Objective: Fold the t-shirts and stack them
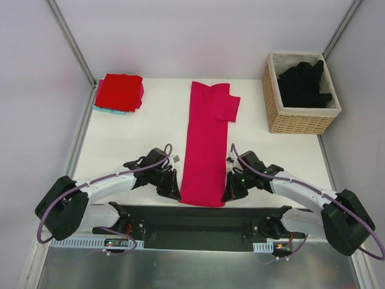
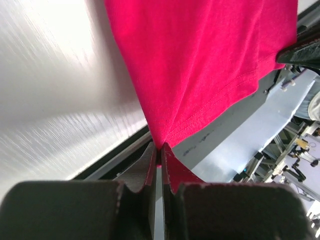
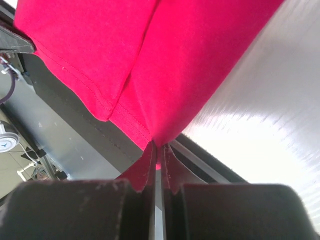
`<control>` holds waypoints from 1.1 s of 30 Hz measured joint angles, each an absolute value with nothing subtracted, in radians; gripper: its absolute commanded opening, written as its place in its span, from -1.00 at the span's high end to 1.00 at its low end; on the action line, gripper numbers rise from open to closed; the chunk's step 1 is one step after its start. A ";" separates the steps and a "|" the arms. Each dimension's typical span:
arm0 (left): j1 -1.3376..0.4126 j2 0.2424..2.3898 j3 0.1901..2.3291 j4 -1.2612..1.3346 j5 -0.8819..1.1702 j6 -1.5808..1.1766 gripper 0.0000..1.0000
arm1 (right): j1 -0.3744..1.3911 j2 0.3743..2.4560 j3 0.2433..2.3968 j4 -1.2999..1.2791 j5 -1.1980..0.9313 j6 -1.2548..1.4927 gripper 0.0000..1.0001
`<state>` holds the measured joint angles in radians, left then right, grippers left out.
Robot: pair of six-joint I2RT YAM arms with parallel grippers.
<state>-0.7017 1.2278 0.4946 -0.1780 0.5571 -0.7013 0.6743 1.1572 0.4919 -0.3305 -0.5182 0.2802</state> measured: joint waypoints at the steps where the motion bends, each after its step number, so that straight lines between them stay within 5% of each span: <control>1: -0.702 1.215 0.495 -0.190 0.564 -0.703 1.00 | 0.677 1.135 0.484 -0.337 -0.519 0.284 0.99; 15: -0.708 1.151 0.547 -0.344 0.604 -0.703 1.00 | 0.755 0.847 0.416 -0.460 -0.469 0.366 0.98; 33: -0.707 1.459 0.904 -0.418 0.603 -0.590 1.00 | 0.671 1.207 0.786 -0.585 -0.428 0.157 0.99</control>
